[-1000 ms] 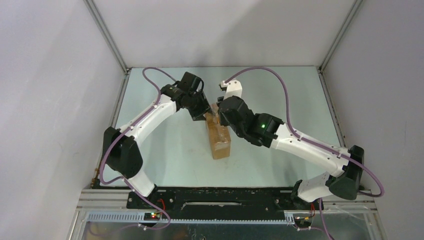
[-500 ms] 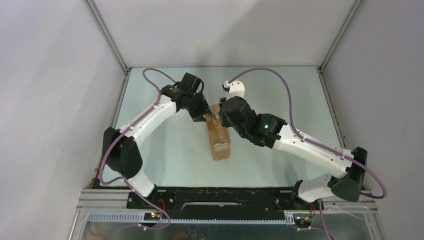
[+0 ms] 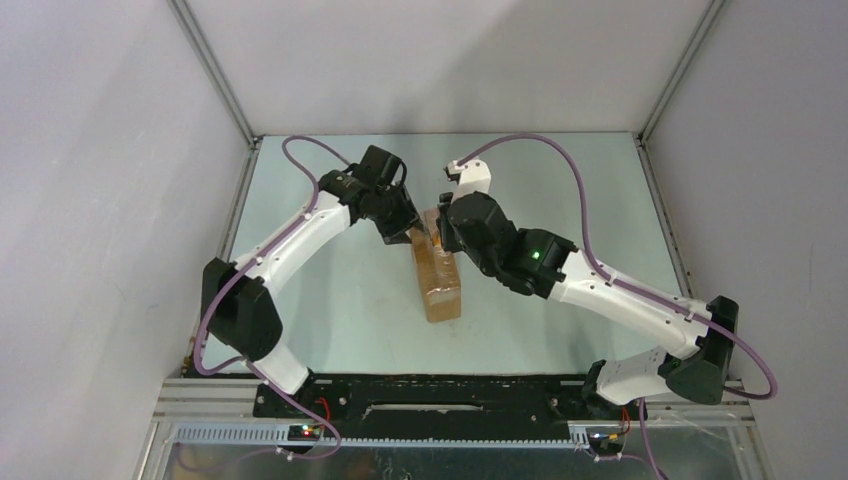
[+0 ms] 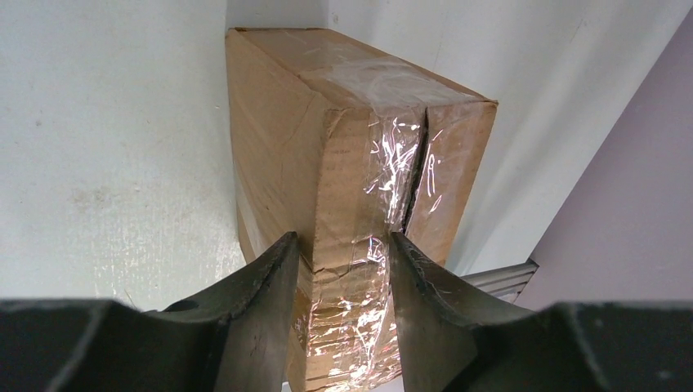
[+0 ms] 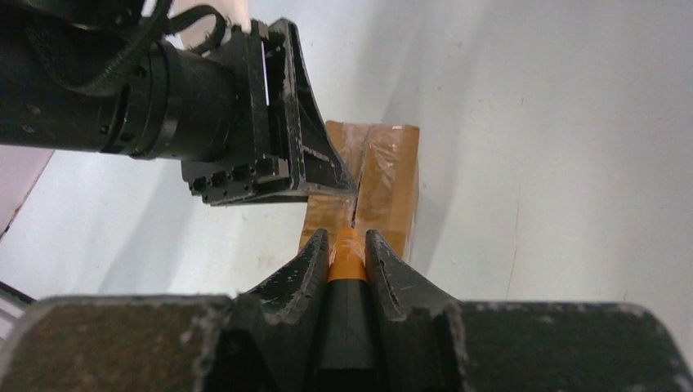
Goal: Unpack the express box
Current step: Cut the express box at the center of the board.
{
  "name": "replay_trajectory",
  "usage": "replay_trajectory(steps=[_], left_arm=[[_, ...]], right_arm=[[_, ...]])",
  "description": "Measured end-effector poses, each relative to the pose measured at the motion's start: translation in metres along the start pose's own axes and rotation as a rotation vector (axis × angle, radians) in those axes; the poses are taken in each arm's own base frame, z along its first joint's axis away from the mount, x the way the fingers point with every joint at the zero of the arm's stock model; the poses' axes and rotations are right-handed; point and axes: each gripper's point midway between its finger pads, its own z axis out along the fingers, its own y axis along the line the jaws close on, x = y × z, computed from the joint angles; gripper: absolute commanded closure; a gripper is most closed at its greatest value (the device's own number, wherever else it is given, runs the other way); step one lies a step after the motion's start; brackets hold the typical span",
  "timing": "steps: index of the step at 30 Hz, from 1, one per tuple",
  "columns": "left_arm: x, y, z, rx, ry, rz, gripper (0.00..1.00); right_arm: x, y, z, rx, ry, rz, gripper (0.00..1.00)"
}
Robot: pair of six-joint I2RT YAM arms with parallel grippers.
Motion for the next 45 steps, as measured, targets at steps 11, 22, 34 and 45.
replay_trajectory(steps=[11, 22, 34, 45], left_arm=[[0.001, 0.001, -0.001, -0.002, 0.002, 0.000, 0.52], [0.001, 0.001, -0.001, -0.003, 0.003, 0.000, 0.53], [0.001, 0.003, 0.000, -0.014, 0.001, -0.019, 0.54], [0.007, 0.005, 0.002, -0.036, 0.012, -0.121, 0.56]], right_arm=[[-0.016, 0.004, 0.011, -0.002, -0.084, -0.034, 1.00], [0.002, 0.002, 0.022, 0.017, -0.053, -0.063, 1.00], [0.013, 0.002, 0.021, 0.007, -0.007, -0.059, 1.00], [0.016, -0.001, 0.004, -0.007, 0.027, -0.013, 1.00]])
